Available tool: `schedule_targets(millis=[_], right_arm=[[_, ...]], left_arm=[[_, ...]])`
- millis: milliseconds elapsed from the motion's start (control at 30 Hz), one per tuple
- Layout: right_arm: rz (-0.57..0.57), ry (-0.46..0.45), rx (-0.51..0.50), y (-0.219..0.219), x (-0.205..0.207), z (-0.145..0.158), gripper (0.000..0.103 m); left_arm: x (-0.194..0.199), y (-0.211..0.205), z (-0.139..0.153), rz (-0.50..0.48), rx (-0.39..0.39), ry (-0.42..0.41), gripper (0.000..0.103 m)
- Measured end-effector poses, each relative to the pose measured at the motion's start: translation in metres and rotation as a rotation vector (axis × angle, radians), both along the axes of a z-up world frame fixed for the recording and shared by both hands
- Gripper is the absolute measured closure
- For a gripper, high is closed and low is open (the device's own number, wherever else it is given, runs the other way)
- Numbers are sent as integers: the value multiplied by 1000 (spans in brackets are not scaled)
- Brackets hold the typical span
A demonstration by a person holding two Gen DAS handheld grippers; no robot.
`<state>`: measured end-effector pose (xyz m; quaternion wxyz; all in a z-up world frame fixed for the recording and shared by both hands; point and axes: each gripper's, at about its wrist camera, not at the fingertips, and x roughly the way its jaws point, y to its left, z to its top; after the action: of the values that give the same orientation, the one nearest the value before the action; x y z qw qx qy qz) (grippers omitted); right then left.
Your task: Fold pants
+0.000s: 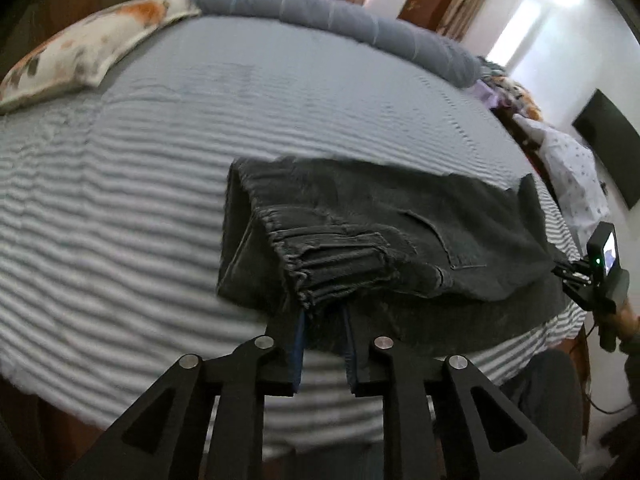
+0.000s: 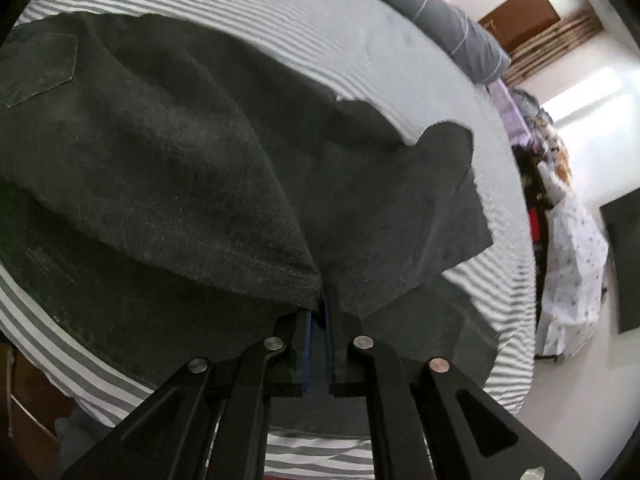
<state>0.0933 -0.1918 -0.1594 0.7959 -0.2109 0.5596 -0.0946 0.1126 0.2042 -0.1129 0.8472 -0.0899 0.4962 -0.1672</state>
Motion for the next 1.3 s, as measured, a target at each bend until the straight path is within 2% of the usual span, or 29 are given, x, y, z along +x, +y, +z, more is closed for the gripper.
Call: schedule_targets(millis=[67, 167, 233, 333, 400, 433, 500, 533, 633, 867, 967, 1100, 1300], right_arm=[[-22, -15, 30, -3, -2, 0, 93], [-57, -12, 103, -8, -10, 5, 71], [-71, -26, 137, -9, -21, 11, 70], [-92, -44, 211, -14, -38, 20, 66], [-129, -52, 303, -23, -47, 27, 62], [-160, -60, 401, -31, -53, 30, 61], [-223, -74, 519, -47, -60, 32, 60], [-275, -86, 601, -58, -64, 31, 60], [-394, -136, 761, -83, -72, 26, 60], [-613, -239, 1026, -133, -69, -12, 59], [-649, -270, 1105, -142, -62, -22, 59], [-676, -308, 1152, -153, -50, -28, 71], [-715, -342, 1161, -176, -29, -33, 71]], left_arm=[[-7, 5, 0, 21, -36, 33, 80], [-17, 12, 1, 51, -160, 85, 72], [-21, 14, 1, 66, -270, 129, 62], [-20, 9, -3, 90, -445, 169, 54], [-15, 5, -7, 129, -535, 197, 49], [-11, 3, -11, 159, -575, 210, 48], [-3, 1, -16, 216, -621, 221, 47], [0, 0, -18, 238, -634, 219, 47], [8, -5, -18, 279, -646, 209, 46], [16, -6, -21, 350, -703, 204, 46], [15, -2, -23, 367, -708, 204, 46], [11, -2, -25, 382, -697, 197, 46], [12, 5, -30, 426, -698, 190, 44]])
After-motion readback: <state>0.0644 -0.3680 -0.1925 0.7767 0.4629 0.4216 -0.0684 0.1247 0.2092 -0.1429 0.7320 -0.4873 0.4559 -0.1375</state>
